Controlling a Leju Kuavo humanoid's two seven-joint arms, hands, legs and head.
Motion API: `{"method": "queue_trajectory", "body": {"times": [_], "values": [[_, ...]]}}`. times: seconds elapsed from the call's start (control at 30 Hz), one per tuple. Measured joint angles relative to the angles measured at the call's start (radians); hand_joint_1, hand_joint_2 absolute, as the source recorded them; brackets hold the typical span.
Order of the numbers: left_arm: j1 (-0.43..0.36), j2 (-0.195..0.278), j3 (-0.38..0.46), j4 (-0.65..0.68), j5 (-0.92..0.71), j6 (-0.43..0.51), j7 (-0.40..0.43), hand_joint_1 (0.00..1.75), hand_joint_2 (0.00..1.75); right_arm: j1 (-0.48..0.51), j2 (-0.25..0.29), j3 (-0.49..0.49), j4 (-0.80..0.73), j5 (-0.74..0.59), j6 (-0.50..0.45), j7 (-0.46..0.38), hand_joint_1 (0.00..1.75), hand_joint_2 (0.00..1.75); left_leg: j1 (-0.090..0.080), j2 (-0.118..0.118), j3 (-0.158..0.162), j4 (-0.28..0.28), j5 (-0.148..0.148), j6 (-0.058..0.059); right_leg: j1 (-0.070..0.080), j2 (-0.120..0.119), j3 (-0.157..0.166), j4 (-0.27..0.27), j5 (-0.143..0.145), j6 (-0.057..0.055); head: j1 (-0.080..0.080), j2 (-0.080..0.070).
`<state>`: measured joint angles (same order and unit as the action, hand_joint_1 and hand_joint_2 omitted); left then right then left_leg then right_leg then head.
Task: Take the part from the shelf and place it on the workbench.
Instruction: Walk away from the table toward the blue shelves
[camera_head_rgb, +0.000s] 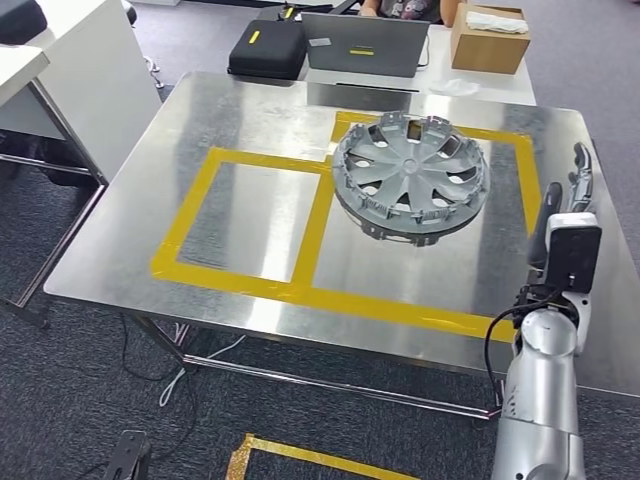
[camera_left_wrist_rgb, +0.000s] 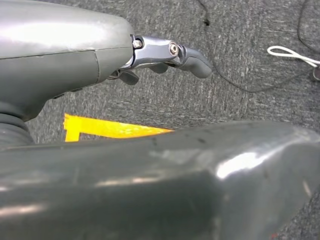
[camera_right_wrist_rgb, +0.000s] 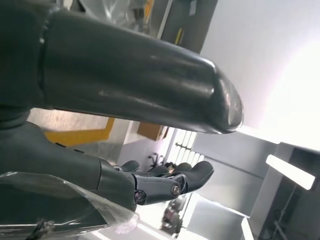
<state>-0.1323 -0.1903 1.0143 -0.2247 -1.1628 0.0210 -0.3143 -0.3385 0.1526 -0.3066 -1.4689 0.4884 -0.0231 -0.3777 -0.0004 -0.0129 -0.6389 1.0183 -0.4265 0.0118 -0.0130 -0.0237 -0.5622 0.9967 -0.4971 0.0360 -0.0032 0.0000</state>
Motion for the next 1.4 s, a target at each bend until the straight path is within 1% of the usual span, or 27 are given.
{"method": "queue_trajectory", "body": {"times": [0.13,0.27,0.43,0.53,0.6,0.63,0.67,0.7,0.77,0.8,0.83,0.87,0.93,0.97,1.0,1.03,1.07,1.1,1.13,1.17,1.2,1.23,1.27,1.3,1.33,1.37,1.4], "values": [[0.016,0.000,0.023,0.000,0.030,0.009,-0.014,0.00,0.00,0.151,0.064,0.081,-0.148,-0.060,0.014,-0.061,0.00,0.00,0.000,0.000,0.000,0.000,-0.002,0.000,0.000,0.000,0.001,0.000,-0.001,0.000,0.000,0.000],[0.028,0.000,0.050,0.000,0.052,0.013,-0.023,0.00,0.00,0.297,0.108,0.179,-0.266,-0.081,0.013,-0.102,0.00,0.00,-0.002,0.000,0.002,0.001,-0.006,0.001,-0.002,0.001,0.002,-0.001,-0.003,0.001,0.000,0.000],[0.031,0.000,0.069,0.000,0.063,0.015,-0.025,0.00,0.00,0.375,0.128,0.244,-0.328,-0.091,0.011,-0.112,0.00,0.00,-0.006,0.000,0.003,0.005,-0.010,0.006,-0.006,0.001,0.004,-0.001,-0.005,0.006,0.000,0.000],[0.032,0.001,0.081,0.000,0.070,0.016,-0.030,0.00,0.00,0.420,0.131,0.280,-0.349,-0.087,0.001,-0.122,0.00,0.00,-0.010,0.000,0.003,0.011,-0.015,0.015,-0.009,0.000,0.009,-0.002,-0.007,0.013,0.000,0.000],[0.034,0.000,0.091,0.000,0.079,0.016,-0.033,0.00,0.00,0.453,0.133,0.308,-0.363,-0.081,-0.011,-0.132,0.00,0.00,-0.008,0.000,0.008,0.006,-0.012,0.023,-0.010,0.000,0.011,-0.002,-0.009,0.020,0.000,0.000],[0.034,-0.001,0.095,0.000,0.081,0.016,-0.033,0.00,0.00,0.465,0.133,0.322,-0.368,-0.079,-0.015,-0.135,0.00,0.00,-0.005,0.001,0.011,0.000,-0.009,0.027,-0.010,0.003,0.008,0.006,-0.019,0.022,0.000,0.000],[0.034,-0.002,0.097,0.000,0.082,0.016,-0.034,0.00,0.00,0.475,0.134,0.332,-0.372,-0.078,-0.018,-0.137,0.00,0.00,-0.003,0.002,0.014,-0.006,-0.006,0.032,-0.010,0.007,-0.003,0.032,-0.041,0.023,0.001,0.000],[0.033,-0.003,0.099,0.000,0.083,0.017,-0.034,0.00,0.00,0.482,0.134,0.339,-0.375,-0.077,-0.019,-0.138,0.00,0.00,-0.001,0.002,0.017,-0.010,-0.004,0.035,-0.010,0.012,-0.023,0.078,-0.074,0.023,0.003,0.000],[0.033,-0.003,0.103,0.000,0.082,0.017,-0.034,0.00,0.00,0.498,0.134,0.346,-0.377,-0.076,-0.021,-0.138,0.00,0.00,-0.002,0.003,0.016,-0.011,-0.003,0.038,-0.008,0.019,-0.077,0.212,-0.143,0.022,0.004,0.000],[0.034,-0.003,0.106,0.000,0.082,0.017,-0.034,0.00,0.00,0.505,0.134,0.349,-0.377,-0.075,-0.022,-0.138,0.00,0.00,-0.004,0.003,0.016,-0.011,-0.002,0.038,-0.008,0.020,-0.096,0.260,-0.159,0.022,0.004,0.000],[0.034,-0.003,0.108,0.000,0.082,0.017,-0.034,0.00,0.00,0.510,0.134,0.352,-0.377,-0.075,-0.022,-0.138,0.00,0.00,-0.005,0.003,0.015,-0.010,-0.002,0.038,-0.008,0.020,-0.099,0.276,-0.156,0.021,0.004,0.000],[0.035,-0.003,0.111,0.000,0.083,0.018,-0.034,0.00,0.00,0.513,0.134,0.355,-0.377,-0.075,-0.022,-0.138,0.00,0.00,-0.005,0.002,0.014,-0.010,-0.001,0.037,-0.008,0.021,-0.080,0.248,-0.133,0.020,0.004,0.000],[0.035,-0.006,0.114,0.000,0.083,0.018,-0.034,0.00,0.00,0.516,0.134,0.361,-0.378,-0.075,-0.022,-0.138,0.00,0.00,-0.006,0.001,0.012,-0.007,0.003,0.031,-0.008,0.021,0.002,0.109,-0.077,0.013,0.005,0.000],[0.035,-0.007,0.115,0.000,0.083,0.018,-0.034,0.00,0.00,0.516,0.134,0.364,-0.379,-0.075,-0.022,-0.137,0.00,0.00,-0.006,-0.001,0.011,-0.005,0.005,0.027,-0.006,0.022,0.039,0.048,-0.056,0.011,0.004,0.000],[0.034,-0.008,0.116,0.000,0.083,0.018,-0.034,0.00,0.00,0.517,0.134,0.366,-0.380,-0.076,-0.023,-0.137,0.00,0.00,-0.007,-0.002,0.010,-0.003,0.007,0.022,-0.005,0.023,0.062,0.010,-0.046,0.008,0.004,0.000],[0.034,-0.008,0.117,0.000,0.083,0.018,-0.034,0.00,0.00,0.519,0.134,0.368,-0.381,-0.077,-0.024,-0.136,0.00,0.00,-0.007,-0.002,0.009,-0.002,0.011,0.015,-0.003,0.024,0.067,-0.005,-0.045,0.005,0.003,0.000],[0.034,-0.008,0.118,0.000,0.083,0.018,-0.034,0.00,0.00,0.520,0.134,0.370,-0.382,-0.079,-0.024,-0.136,0.00,0.00,-0.006,-0.003,0.008,-0.003,0.015,0.008,-0.001,0.025,0.063,-0.003,-0.040,0.001,0.002,0.000],[0.035,-0.008,0.119,0.000,0.083,0.018,-0.034,0.00,0.00,0.521,0.134,0.371,-0.383,-0.081,-0.025,-0.136,0.00,0.00,-0.005,-0.003,0.007,-0.003,0.018,0.002,-0.002,0.024,0.058,-0.007,-0.037,-0.005,0.003,0.000],[0.035,-0.008,0.120,0.000,0.083,0.018,-0.034,0.00,0.00,0.522,0.135,0.373,-0.383,-0.082,-0.025,-0.135,0.00,0.00,-0.003,-0.002,0.004,0.004,0.009,-0.006,-0.003,0.022,0.056,-0.010,-0.033,-0.014,0.002,0.000],[0.035,-0.008,0.121,0.000,0.084,0.019,-0.034,0.00,0.00,0.522,0.136,0.376,-0.383,-0.083,-0.025,-0.135,0.00,0.00,-0.001,-0.002,-0.004,0.026,-0.015,-0.013,-0.005,0.020,0.055,-0.013,-0.026,-0.022,0.001,0.000],[0.035,-0.008,0.122,0.000,0.085,0.019,-0.034,0.00,0.00,0.523,0.136,0.378,-0.383,-0.083,-0.025,-0.135,0.00,0.00,0.001,-0.001,-0.018,0.069,-0.052,-0.019,-0.007,0.017,0.052,-0.015,-0.019,-0.029,0.000,0.000],[0.035,-0.008,0.123,0.000,0.085,0.019,-0.034,0.00,0.00,0.524,0.137,0.380,-0.383,-0.083,-0.025,-0.134,0.00,0.00,0.005,0.000,-0.038,0.131,-0.100,-0.026,-0.007,0.014,0.048,-0.015,-0.013,-0.033,-0.002,0.000],[0.036,-0.008,0.124,0.000,0.086,0.020,-0.033,0.00,0.00,0.526,0.137,0.381,-0.383,-0.084,-0.026,-0.134,0.00,0.00,0.008,0.001,-0.056,0.198,-0.141,-0.031,-0.007,0.012,0.040,-0.014,-0.007,-0.034,-0.003,0.000],[0.036,-0.008,0.125,0.000,0.087,0.020,-0.033,0.00,0.00,0.528,0.137,0.381,-0.383,-0.084,-0.026,-0.134,0.00,0.00,0.010,0.001,-0.067,0.250,-0.168,-0.035,-0.006,0.010,0.033,-0.013,-0.002,-0.033,-0.003,0.000],[0.036,-0.008,0.126,0.000,0.087,0.020,-0.033,0.00,0.00,0.530,0.137,0.382,-0.383,-0.084,-0.027,-0.134,0.00,0.00,0.012,0.001,-0.064,0.273,-0.174,-0.038,-0.007,0.009,0.026,-0.011,0.002,-0.032,-0.003,0.000],[0.036,-0.008,0.127,0.000,0.088,0.021,-0.033,0.00,0.00,0.531,0.137,0.383,-0.383,-0.084,-0.027,-0.134,0.00,0.00,0.014,0.001,-0.040,0.254,-0.161,-0.040,-0.007,0.007,0.020,-0.009,0.006,-0.029,-0.003,0.000],[0.036,-0.008,0.127,0.000,0.088,0.021,-0.033,0.00,0.00,0.532,0.137,0.384,-0.383,-0.084,-0.028,-0.134,0.00,0.00,0.016,0.002,-0.004,0.205,-0.137,-0.041,-0.008,0.006,0.015,-0.007,0.008,-0.027,-0.003,0.000]]}}
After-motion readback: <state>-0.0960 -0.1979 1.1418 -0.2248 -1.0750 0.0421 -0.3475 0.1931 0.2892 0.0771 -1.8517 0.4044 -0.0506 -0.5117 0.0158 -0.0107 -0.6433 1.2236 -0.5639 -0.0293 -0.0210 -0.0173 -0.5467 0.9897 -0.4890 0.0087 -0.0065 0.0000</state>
